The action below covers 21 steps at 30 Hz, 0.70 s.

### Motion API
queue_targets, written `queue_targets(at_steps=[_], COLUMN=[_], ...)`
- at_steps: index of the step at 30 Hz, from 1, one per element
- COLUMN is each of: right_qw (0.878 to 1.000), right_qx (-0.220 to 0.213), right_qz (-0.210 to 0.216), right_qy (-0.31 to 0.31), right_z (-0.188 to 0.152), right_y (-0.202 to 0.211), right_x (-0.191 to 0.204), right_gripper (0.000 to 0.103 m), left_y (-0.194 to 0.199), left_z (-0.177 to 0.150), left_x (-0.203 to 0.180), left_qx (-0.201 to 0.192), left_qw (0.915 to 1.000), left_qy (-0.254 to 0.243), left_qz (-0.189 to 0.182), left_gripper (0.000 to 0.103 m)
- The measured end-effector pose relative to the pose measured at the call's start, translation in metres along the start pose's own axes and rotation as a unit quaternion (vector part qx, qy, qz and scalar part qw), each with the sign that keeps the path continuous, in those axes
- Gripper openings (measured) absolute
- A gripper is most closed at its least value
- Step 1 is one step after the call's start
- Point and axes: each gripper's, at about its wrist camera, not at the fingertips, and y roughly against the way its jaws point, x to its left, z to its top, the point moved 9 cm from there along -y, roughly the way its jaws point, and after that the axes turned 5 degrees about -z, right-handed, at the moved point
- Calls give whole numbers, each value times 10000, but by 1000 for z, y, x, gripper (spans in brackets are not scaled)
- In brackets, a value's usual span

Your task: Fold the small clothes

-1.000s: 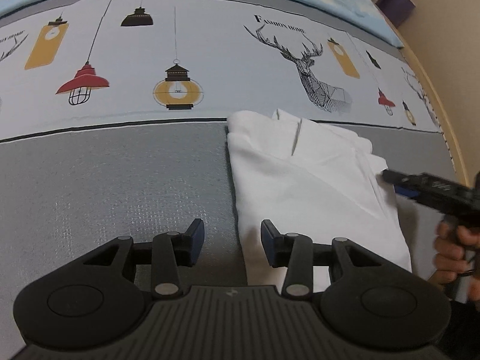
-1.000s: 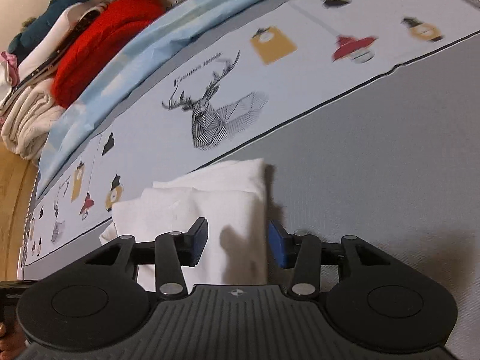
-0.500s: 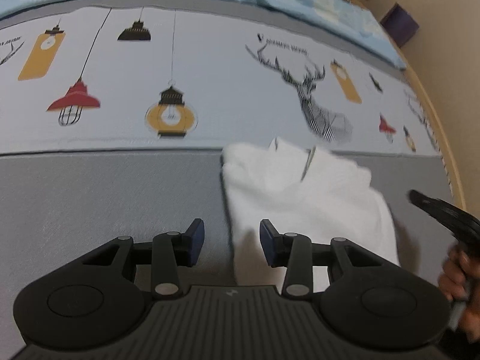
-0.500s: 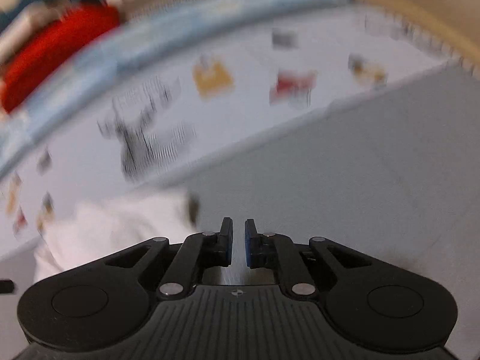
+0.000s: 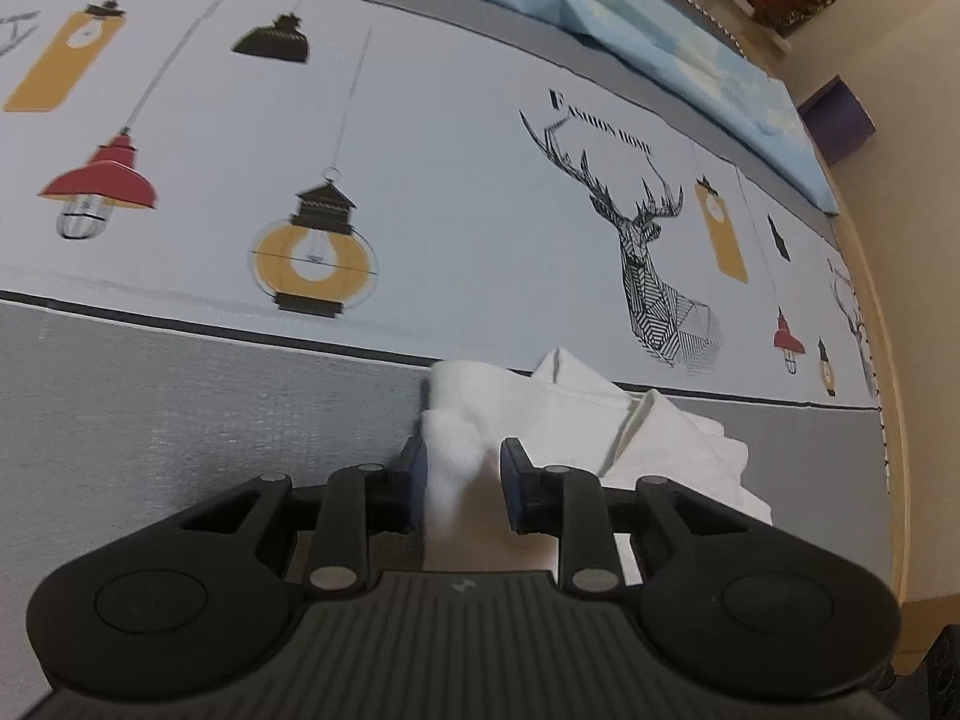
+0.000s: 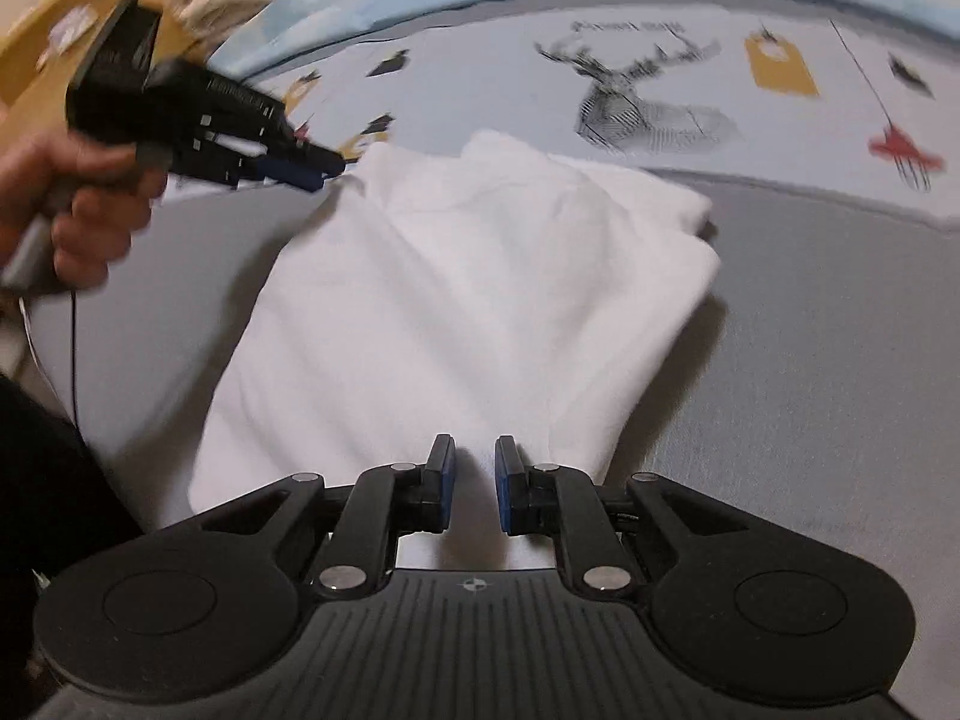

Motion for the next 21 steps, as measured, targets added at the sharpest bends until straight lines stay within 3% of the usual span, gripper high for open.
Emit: queue_targets(at_steps=[1, 3, 4, 6, 8, 11, 13, 16, 19, 21], right_qw=[10000, 10000, 10000, 10000, 9999, 9997, 9997, 9995, 9994, 9993], right_qx=[3, 16, 16, 18, 29, 61, 76, 82, 93, 95], right_qz=[18, 3, -10, 4, 69, 102, 68, 51, 31, 6], right_qy=[-32, -8, 34, 45, -100, -235, -236, -306, -339, -350], right_z=[-2, 1, 1, 1, 3, 3, 3, 3, 4, 5], right_y=[3, 5, 4, 5, 4, 2, 1, 3, 1, 0], right_x=[0, 2, 3, 3, 1, 0, 0, 0, 1, 0], right_gripper=[15, 15, 15, 15, 15, 15, 15, 15, 14, 14], left_y=[-3, -11, -11, -2, 6, 18, 29, 33, 24, 9], left_z=[0, -6, -5, 5, 9, 15, 19, 11, -9, -22], left_x=[-2, -8, -9, 2, 11, 7, 4, -8, -30, -36], left_qx=[21, 169, 115, -270, -460, -661, -772, -454, 0, 233], left_qw=[10000, 9991, 9983, 9988, 9987, 9973, 9969, 9986, 9965, 9939], left_qy=[-66, -384, -560, -331, 20, -135, -66, -191, -686, -1004], left_qz=[-1, 24, 116, 257, 225, 304, 132, -214, -472, -391], left_gripper=[28, 5, 4, 3, 3, 5, 5, 5, 5, 5])
